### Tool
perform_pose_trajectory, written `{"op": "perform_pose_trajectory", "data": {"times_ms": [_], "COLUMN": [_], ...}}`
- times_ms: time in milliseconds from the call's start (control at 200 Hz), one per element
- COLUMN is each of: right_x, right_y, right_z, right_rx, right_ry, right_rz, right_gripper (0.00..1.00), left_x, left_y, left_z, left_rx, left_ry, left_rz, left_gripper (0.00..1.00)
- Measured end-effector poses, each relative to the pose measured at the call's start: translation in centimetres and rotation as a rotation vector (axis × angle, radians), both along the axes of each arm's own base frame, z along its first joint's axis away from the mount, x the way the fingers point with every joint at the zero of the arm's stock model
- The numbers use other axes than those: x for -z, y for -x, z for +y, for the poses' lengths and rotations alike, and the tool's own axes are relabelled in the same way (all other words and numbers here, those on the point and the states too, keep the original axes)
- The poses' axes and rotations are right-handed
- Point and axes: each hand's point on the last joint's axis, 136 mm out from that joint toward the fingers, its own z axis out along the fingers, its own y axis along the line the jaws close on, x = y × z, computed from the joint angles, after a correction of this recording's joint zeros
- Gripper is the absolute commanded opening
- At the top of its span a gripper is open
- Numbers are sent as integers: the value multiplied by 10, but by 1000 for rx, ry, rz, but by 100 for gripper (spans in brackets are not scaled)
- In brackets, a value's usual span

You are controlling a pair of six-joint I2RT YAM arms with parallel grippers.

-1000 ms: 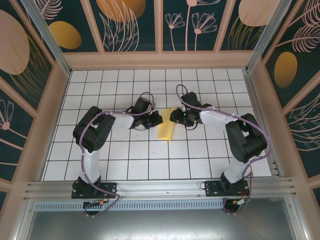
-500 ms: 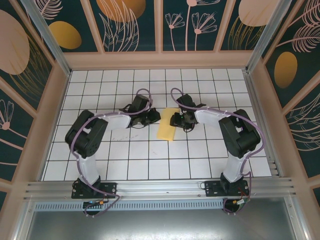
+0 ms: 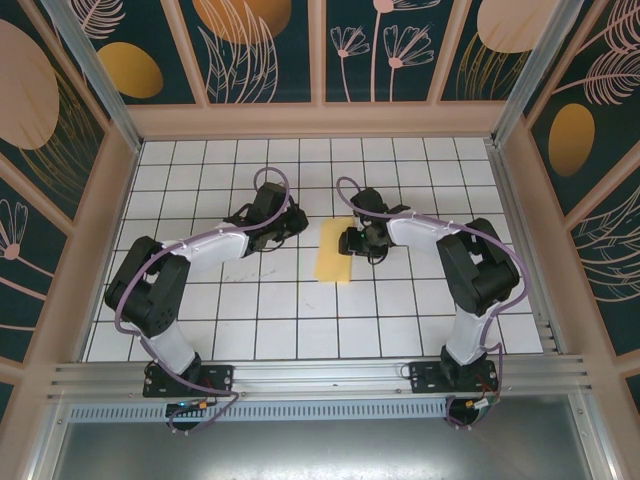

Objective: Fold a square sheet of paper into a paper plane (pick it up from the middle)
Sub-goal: Hold the square sheet of paper at the center of the table.

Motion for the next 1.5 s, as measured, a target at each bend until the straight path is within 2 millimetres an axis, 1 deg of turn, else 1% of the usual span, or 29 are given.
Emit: {"op": "perform_pose_trajectory", "data": {"times_ms": [415, 966, 1246, 1501], "right_x": [0, 2, 3, 3], "right_y": [-2, -3, -3, -3], "right_z": [0, -1, -2, -3], "right_rx": [79, 77, 75, 59], "right_ry": [-18, -2, 12, 21], "right_rz": [16, 28, 36, 30], "right_gripper": [55, 56, 56, 56], "left_x": [4, 3, 7, 9], "left_y": [1, 4, 5, 4], "left_z": [3, -2, -4, 1], "left_rx": [-14, 12, 24, 1], "left_ry": [-11, 10, 16, -3], "left_rz": [6, 16, 25, 19], "left_gripper": [13, 13, 13, 13]}}
